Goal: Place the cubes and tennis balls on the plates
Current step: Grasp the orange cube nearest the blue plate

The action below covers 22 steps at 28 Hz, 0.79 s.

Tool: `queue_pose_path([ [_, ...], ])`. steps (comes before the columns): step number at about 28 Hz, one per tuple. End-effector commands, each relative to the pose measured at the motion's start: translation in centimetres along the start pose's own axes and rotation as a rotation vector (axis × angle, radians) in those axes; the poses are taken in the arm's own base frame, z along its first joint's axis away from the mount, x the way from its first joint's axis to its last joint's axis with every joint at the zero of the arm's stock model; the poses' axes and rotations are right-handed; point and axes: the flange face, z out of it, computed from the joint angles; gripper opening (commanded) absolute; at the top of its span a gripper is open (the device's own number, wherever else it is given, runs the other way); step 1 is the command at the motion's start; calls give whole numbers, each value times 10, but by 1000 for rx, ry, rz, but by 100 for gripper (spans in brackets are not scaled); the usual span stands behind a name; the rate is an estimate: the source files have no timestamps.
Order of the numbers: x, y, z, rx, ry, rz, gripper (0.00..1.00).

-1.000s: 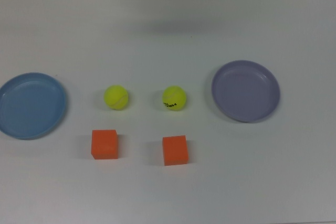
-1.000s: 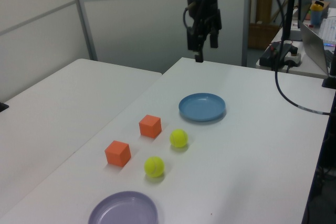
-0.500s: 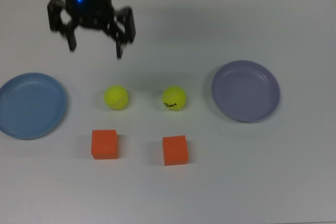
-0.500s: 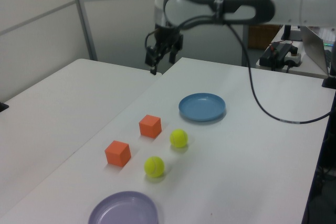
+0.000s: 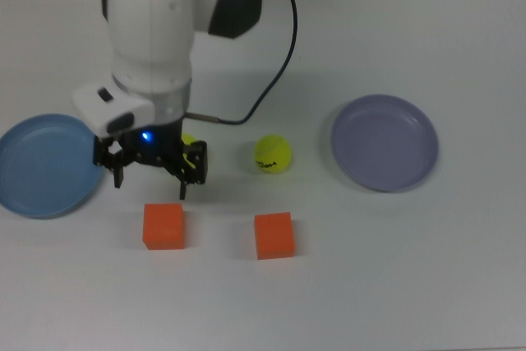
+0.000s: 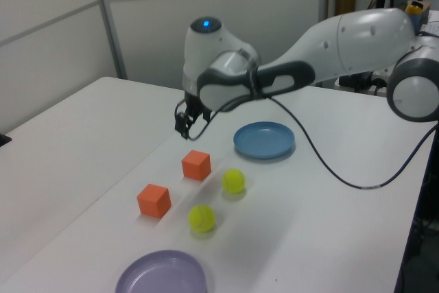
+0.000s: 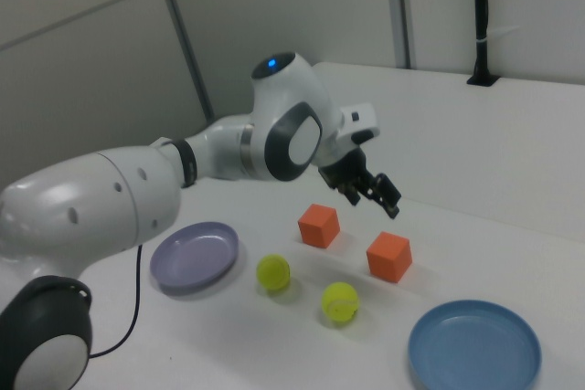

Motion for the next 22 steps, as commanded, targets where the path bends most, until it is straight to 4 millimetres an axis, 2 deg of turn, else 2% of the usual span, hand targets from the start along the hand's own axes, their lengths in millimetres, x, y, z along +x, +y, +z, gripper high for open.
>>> queue_pose_path([
  [1,-9,-17,40,-47,4,-43,100],
  [4,-12,-23,59,-62,7,-60,100],
  [6,-17,-37,77,-88,7,-103,100],
  [13,-28,-40,109,-140,-9,-155,99],
  [14,-28,-40,110,-139,-11,-157,88],
  [15,-28,-41,110,-137,-11,-151,54],
  [18,-27,-40,110,-133,-11,-142,12],
  [19,-27,-40,110,-133,-10,-134,2],
  [22,-25,-40,106,-134,-1,-88,0],
])
